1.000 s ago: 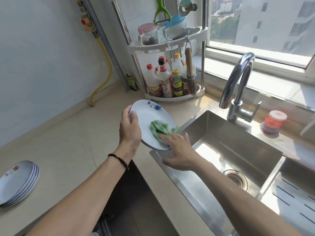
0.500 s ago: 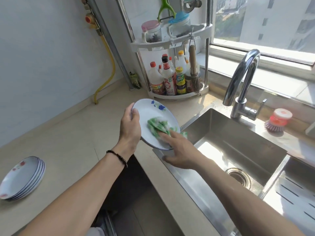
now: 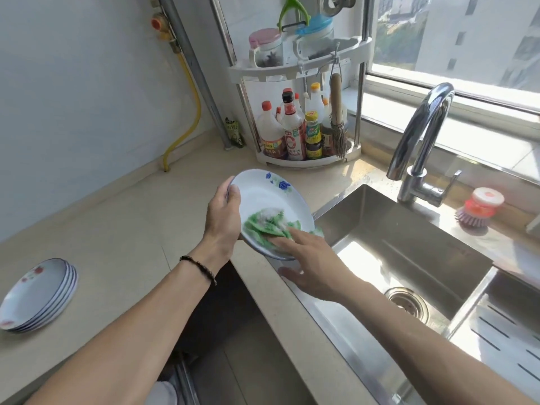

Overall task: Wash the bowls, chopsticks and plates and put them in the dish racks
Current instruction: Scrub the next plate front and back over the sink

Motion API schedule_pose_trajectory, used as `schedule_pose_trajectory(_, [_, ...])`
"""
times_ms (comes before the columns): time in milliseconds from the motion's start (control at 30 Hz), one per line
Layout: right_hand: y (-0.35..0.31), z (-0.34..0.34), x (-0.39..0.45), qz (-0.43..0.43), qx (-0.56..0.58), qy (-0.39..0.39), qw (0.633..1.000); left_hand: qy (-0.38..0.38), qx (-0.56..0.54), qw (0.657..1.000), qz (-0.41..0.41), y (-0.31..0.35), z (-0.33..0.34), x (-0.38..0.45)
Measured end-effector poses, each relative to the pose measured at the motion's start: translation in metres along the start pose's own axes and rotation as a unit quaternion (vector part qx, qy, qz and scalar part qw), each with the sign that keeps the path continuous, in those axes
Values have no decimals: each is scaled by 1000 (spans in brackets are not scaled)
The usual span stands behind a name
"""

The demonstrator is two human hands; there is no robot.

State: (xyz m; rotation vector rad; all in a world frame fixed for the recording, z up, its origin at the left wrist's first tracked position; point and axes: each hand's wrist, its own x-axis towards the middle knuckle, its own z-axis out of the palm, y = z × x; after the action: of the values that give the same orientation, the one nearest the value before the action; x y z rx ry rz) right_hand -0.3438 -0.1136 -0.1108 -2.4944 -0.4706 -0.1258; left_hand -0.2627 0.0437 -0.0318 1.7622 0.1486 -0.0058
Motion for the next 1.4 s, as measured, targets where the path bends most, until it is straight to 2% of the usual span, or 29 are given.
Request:
schedule_pose_trajectory(67, [17, -2, -2, 4, -88, 69, 994, -36, -14, 999, -35, 8, -5, 0])
schedule_pose_trajectory(133, [23, -4, -2, -1, -160, 95, 983, -42, -45, 995, -74, 14, -8, 4])
schedule_pose_trajectory(267, [7, -14, 13, 3, -209, 179, 961, -34, -117, 987, -101, 18, 0, -1])
schedule_pose_trajectory(367, [-21, -10, 32, 53, -174, 217, 959, -15, -132, 989, -69, 2, 27, -27])
schedule_pose_trajectory(467, [-37, 8, 28, 38, -31, 268, 962, 57, -89, 994, -9, -9, 38, -28])
schedule_pose_trajectory(533, [-27, 14, 15, 25, 36, 212, 976, 74, -55, 996, 18, -8, 30, -19])
schedule_pose_trajectory(600, [-8, 11, 7, 52, 0, 112, 992, 71, -23, 996, 40, -8, 21, -15])
schedule_pose_trajectory(667, [-5, 4, 5, 93, -1, 46, 995, 89, 9, 995, 51, -8, 19, -15])
schedule_pose_trajectory(767, [-23, 0, 7, 66, 60, 13, 996, 116, 2, 992, 41, -10, 17, -11])
schedule_pose_trajectory(833, [-19, -3, 8, 50, 6, -11, 999, 94, -5, 995, 39, -10, 14, -10])
schedule_pose_trajectory(900, [-9, -10, 11, 90, -62, -40, 993, 86, 3, 995, 45, -8, 14, -12])
schedule_pose_trajectory(967, [-16, -13, 13, 103, -15, -40, 994, 100, 14, 994, 47, -4, 15, -12])
schedule_pose_trajectory(1067, [-32, -11, 8, 54, 73, -50, 995, 96, 10, 994, 51, -4, 11, -6])
schedule_pose_trajectory(1167, [-13, -19, 12, 91, 0, -50, 995, 83, 29, 995, 52, -2, 12, -8])
schedule_pose_trajectory(1233, [-20, -19, 14, 104, 27, -46, 993, 101, 27, 993, 50, 0, 14, -9])
schedule_pose_trajectory(1300, [-36, -14, 12, 68, 92, -40, 993, 106, 18, 993, 45, 1, 14, -6])
schedule_pose_trajectory(1367, [-35, -15, 10, 48, 87, -43, 994, 83, 20, 996, 40, 2, 11, -5])
schedule_pose_trajectory(1400, [-27, -16, 11, 67, 61, -46, 995, 73, 26, 996, 35, 2, 9, -6])
